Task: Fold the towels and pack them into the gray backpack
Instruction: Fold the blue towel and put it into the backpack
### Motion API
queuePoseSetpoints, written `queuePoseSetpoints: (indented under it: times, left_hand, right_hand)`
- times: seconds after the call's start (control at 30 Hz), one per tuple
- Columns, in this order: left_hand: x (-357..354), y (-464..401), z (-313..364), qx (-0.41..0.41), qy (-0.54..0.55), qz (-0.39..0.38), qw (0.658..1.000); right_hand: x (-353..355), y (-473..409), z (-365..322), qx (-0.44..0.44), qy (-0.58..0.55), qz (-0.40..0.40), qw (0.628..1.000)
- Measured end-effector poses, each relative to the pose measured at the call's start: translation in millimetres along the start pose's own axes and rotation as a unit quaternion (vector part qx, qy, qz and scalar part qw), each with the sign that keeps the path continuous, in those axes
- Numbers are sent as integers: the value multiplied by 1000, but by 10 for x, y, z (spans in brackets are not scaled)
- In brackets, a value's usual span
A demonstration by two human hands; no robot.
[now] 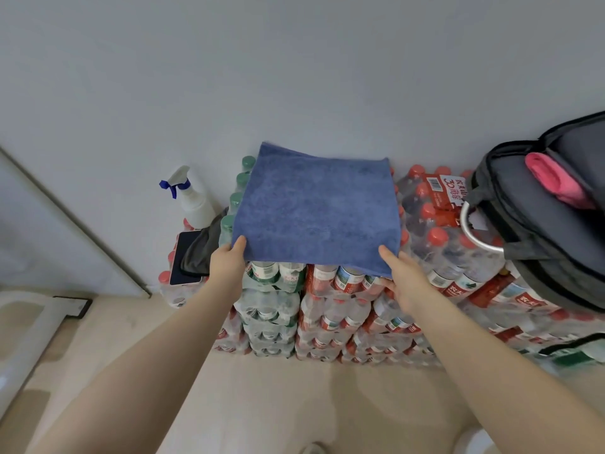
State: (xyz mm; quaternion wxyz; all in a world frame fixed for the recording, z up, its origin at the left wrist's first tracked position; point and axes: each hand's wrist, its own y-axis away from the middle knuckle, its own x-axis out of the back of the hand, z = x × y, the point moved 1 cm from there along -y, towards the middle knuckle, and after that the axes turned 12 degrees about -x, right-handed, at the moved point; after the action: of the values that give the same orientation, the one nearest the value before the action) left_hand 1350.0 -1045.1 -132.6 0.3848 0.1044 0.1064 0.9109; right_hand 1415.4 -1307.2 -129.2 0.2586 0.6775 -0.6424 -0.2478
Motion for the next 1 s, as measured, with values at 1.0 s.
queuePoseSetpoints:
  times: [1.0]
  left_hand:
    - [307,525,499,-212,-52,-172,960]
  right_hand:
    - [469,664,-163,89,-97,61,989]
